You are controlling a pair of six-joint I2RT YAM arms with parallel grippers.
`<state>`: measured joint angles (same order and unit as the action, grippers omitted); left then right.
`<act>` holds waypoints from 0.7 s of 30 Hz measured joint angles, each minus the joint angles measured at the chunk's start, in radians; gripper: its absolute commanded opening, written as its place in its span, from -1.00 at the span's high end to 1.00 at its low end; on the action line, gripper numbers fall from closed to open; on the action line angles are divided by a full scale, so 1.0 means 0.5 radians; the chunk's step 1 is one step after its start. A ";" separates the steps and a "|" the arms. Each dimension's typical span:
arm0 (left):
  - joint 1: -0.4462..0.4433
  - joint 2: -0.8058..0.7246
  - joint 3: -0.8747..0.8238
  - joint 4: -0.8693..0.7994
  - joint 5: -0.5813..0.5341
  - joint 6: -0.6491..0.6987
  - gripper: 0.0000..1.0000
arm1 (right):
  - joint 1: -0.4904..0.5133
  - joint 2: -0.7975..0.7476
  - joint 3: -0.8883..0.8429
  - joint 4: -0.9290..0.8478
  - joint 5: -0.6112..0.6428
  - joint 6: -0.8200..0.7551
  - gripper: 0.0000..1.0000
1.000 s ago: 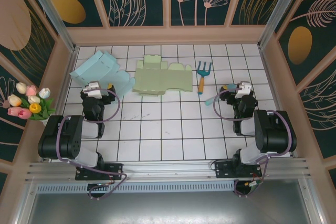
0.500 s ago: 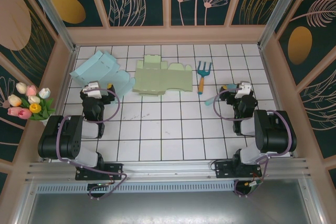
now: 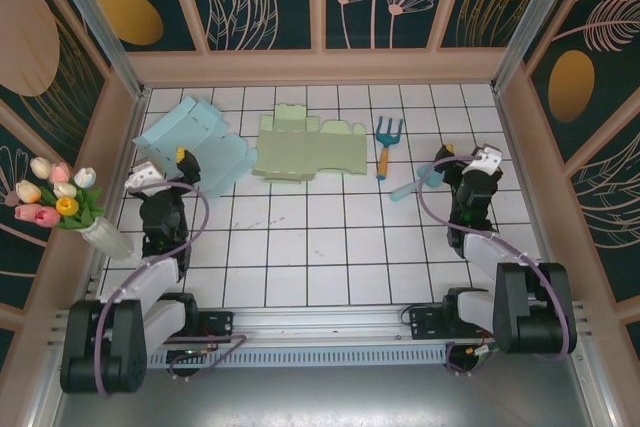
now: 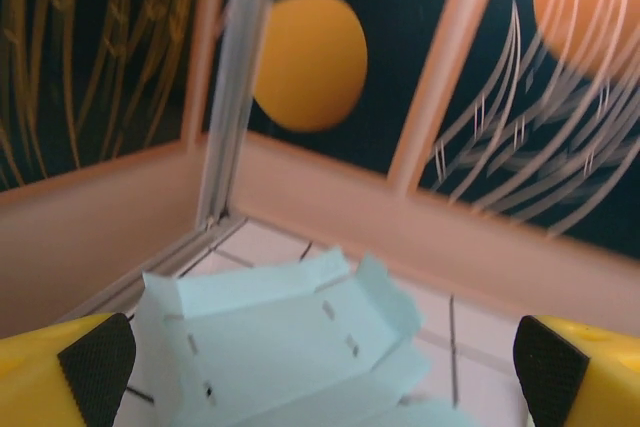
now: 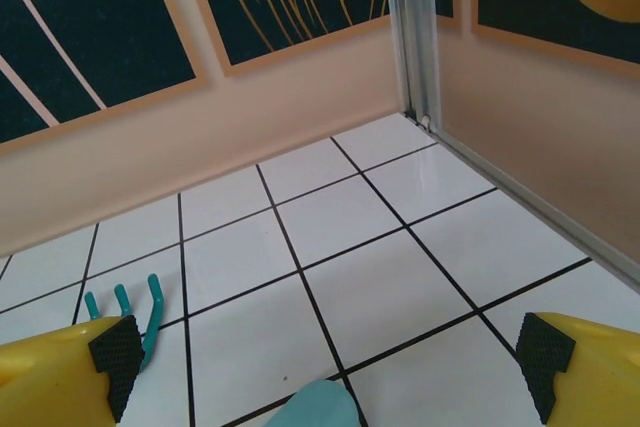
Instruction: Fold the paper box
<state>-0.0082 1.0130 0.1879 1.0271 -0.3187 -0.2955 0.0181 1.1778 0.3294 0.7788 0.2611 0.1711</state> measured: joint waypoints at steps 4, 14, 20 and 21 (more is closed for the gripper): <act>0.001 -0.035 0.050 -0.194 0.027 -0.242 -0.98 | 0.062 -0.033 0.115 -0.182 -0.105 0.023 -0.98; -0.144 0.271 0.185 -0.509 0.497 -1.016 -0.96 | 0.694 0.105 0.678 -0.626 -0.310 -0.117 -0.98; -0.387 0.539 0.309 -0.544 0.529 -1.220 -0.86 | 1.044 0.104 0.687 -0.694 -0.258 -0.056 -0.97; -0.404 0.597 0.345 -0.535 0.533 -1.250 -0.85 | 1.085 0.104 0.683 -0.703 -0.241 -0.053 -0.97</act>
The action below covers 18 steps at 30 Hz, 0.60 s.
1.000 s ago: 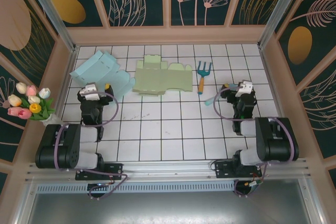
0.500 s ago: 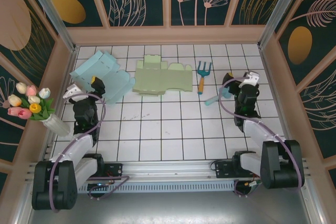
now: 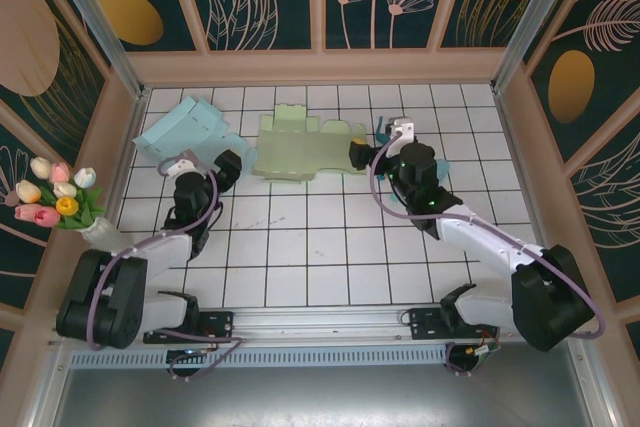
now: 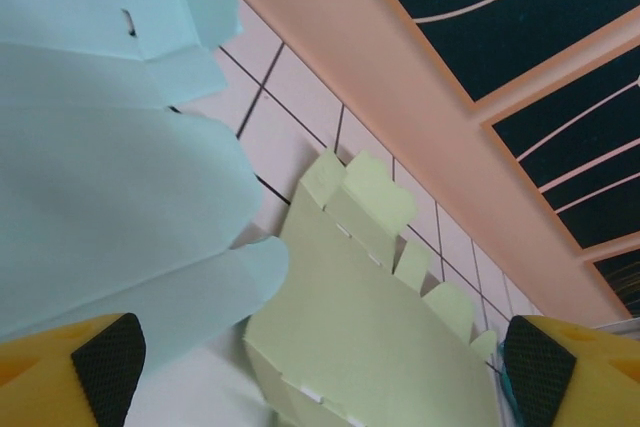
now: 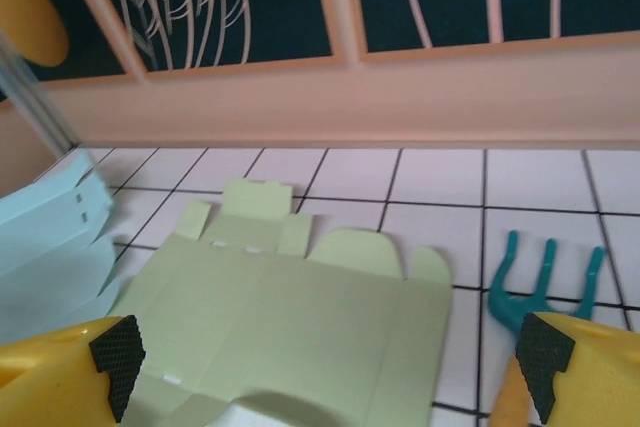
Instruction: Fold the paper box
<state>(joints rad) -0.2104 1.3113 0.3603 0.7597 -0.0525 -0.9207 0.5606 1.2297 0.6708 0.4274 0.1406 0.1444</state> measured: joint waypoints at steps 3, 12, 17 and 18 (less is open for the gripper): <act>-0.052 0.143 0.058 0.053 -0.001 -0.072 -0.82 | 0.078 0.000 -0.046 0.011 0.026 0.008 -0.96; -0.256 0.610 0.299 0.040 0.000 -0.338 -0.47 | 0.174 0.164 -0.168 0.063 0.031 0.029 -0.93; -0.323 0.700 0.385 -0.137 -0.054 -0.511 -0.41 | 0.191 0.251 -0.169 0.079 0.034 0.023 -0.94; -0.335 0.707 0.423 -0.222 -0.076 -0.539 -0.40 | 0.195 0.266 -0.169 0.079 0.037 0.021 -0.94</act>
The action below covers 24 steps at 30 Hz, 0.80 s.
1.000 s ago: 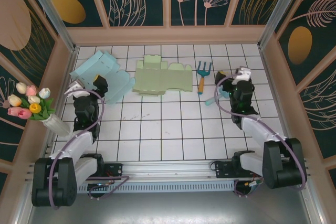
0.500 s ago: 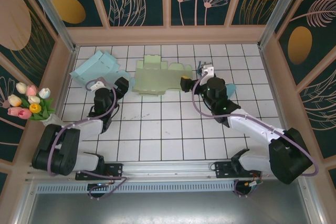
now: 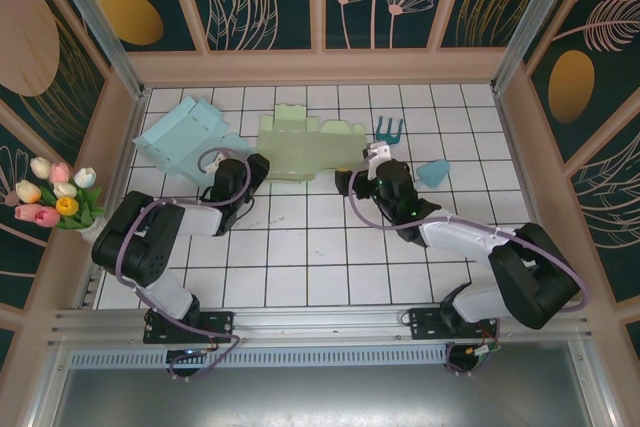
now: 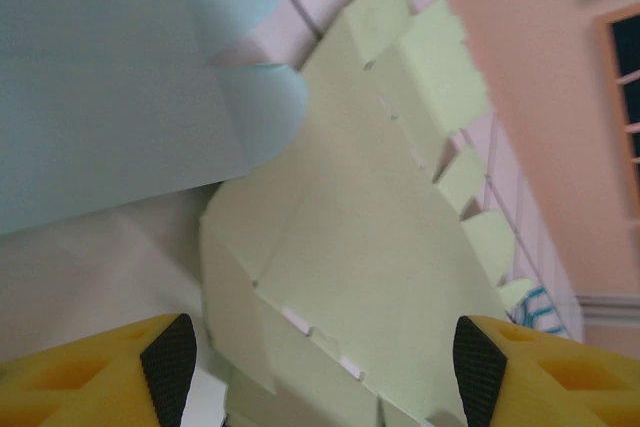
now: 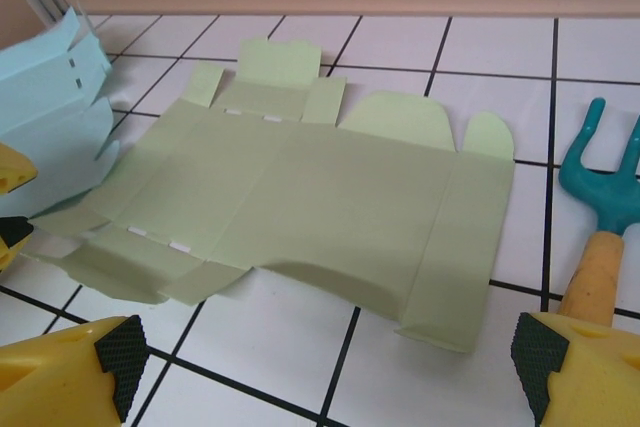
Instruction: Fold the paper box
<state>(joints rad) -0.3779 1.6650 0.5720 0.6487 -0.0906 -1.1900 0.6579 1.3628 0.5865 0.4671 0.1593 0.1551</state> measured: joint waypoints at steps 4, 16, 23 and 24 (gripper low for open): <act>-0.069 0.004 0.224 -0.398 -0.119 -0.097 -0.38 | 0.033 0.029 0.000 0.000 0.019 -0.014 -0.94; -0.308 -0.067 0.424 -1.106 -0.369 -0.397 -0.29 | 0.063 0.021 -0.030 0.034 0.070 -0.023 -0.93; -0.341 -0.034 0.538 -1.200 -0.455 -0.491 -0.12 | 0.074 -0.036 -0.092 0.047 0.071 -0.023 -0.93; -0.341 -0.014 0.558 -1.199 -0.454 -0.502 -0.02 | 0.076 -0.039 -0.092 0.047 0.073 -0.023 -0.94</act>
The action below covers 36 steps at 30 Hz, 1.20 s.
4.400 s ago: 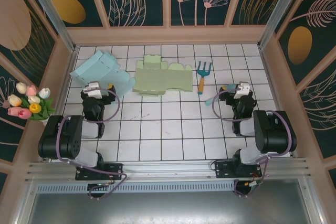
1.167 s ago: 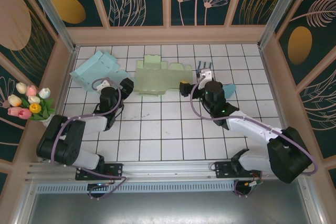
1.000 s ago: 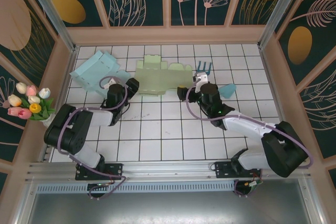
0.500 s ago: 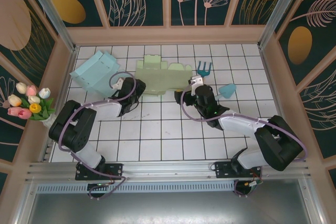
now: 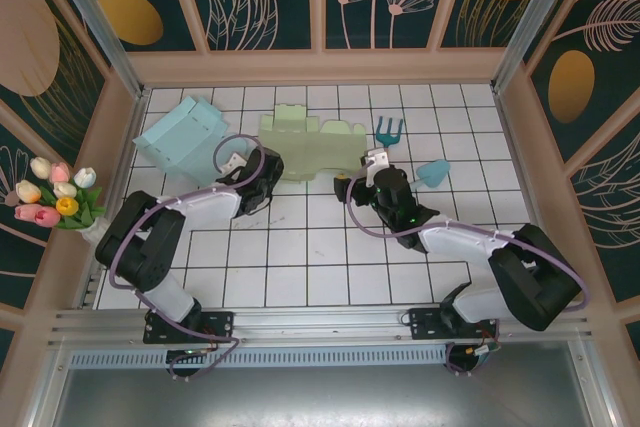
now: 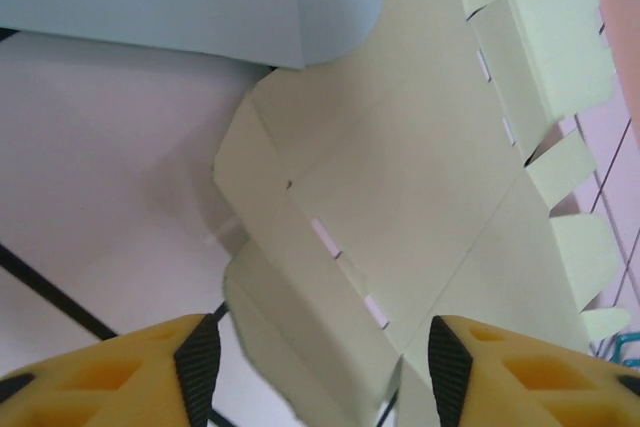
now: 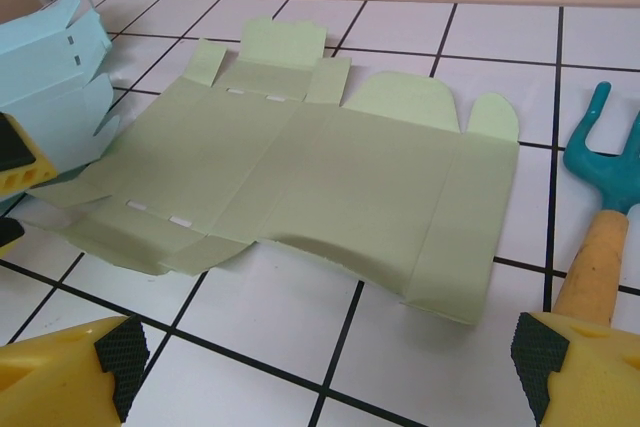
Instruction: Fold the paper box
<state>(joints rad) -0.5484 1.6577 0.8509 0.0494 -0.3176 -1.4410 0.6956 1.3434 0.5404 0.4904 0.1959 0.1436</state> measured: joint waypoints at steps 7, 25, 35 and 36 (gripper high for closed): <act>-0.005 0.159 0.024 0.027 0.071 -0.040 0.19 | 0.001 -0.034 -0.027 0.001 0.041 0.000 -0.93; -0.008 -0.184 -0.346 0.692 0.074 0.536 1.00 | 0.010 -0.217 -0.065 -0.034 0.100 0.000 -0.93; -0.014 -1.253 -0.867 1.162 0.381 1.581 1.00 | 0.011 -0.658 -0.084 -0.165 0.238 -0.014 -0.85; -0.014 -1.363 -0.916 1.180 0.424 1.642 1.00 | 0.007 -0.690 -0.092 -0.169 0.247 -0.017 -0.81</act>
<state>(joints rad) -0.5556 0.9764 0.3927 0.6392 -0.1055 -0.6201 0.6991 0.9985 0.4946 0.4061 0.3195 0.1352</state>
